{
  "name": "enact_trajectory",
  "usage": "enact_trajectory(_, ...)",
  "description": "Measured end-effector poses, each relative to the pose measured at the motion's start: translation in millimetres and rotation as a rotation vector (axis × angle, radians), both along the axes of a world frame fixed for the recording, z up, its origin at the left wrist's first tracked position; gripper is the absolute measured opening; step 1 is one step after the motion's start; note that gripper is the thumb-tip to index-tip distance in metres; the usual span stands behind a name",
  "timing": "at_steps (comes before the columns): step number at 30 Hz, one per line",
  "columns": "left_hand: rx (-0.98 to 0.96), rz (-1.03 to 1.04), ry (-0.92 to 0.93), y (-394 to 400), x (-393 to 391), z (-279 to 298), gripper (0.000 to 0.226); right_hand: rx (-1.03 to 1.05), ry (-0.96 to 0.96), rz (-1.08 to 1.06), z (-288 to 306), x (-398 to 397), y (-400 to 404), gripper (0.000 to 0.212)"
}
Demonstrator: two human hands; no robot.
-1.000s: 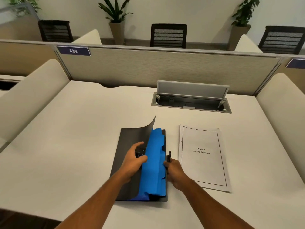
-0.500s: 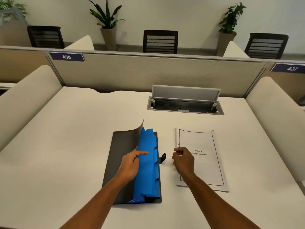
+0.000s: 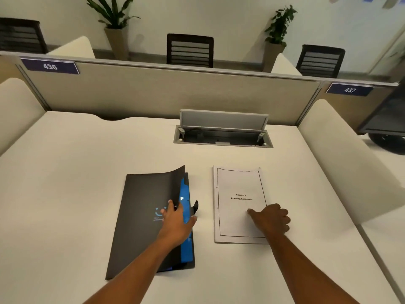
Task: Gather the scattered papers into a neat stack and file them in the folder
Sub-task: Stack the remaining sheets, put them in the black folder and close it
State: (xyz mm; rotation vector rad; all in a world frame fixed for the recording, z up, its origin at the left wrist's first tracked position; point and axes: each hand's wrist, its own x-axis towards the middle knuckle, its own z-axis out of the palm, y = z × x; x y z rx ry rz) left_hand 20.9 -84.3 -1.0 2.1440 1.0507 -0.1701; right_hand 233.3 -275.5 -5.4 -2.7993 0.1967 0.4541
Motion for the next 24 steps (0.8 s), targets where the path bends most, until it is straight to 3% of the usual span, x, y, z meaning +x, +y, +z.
enact_trajectory(14, 0.257, 0.148, 0.245, -46, 21, -39, 0.145, 0.032, 0.230, 0.042, 21, 25, -5, 0.092)
enact_trajectory(19, 0.212, 0.237, 0.234, -45, 36, -31, 0.135, 0.025, 0.262, 0.052, 18, 33, -4, 0.088)
enact_trajectory(24, 0.240, 0.221, 0.288, -45, 37, -29, 0.154, 0.043, 0.240, 0.011, 18, 32, 1, 0.081)
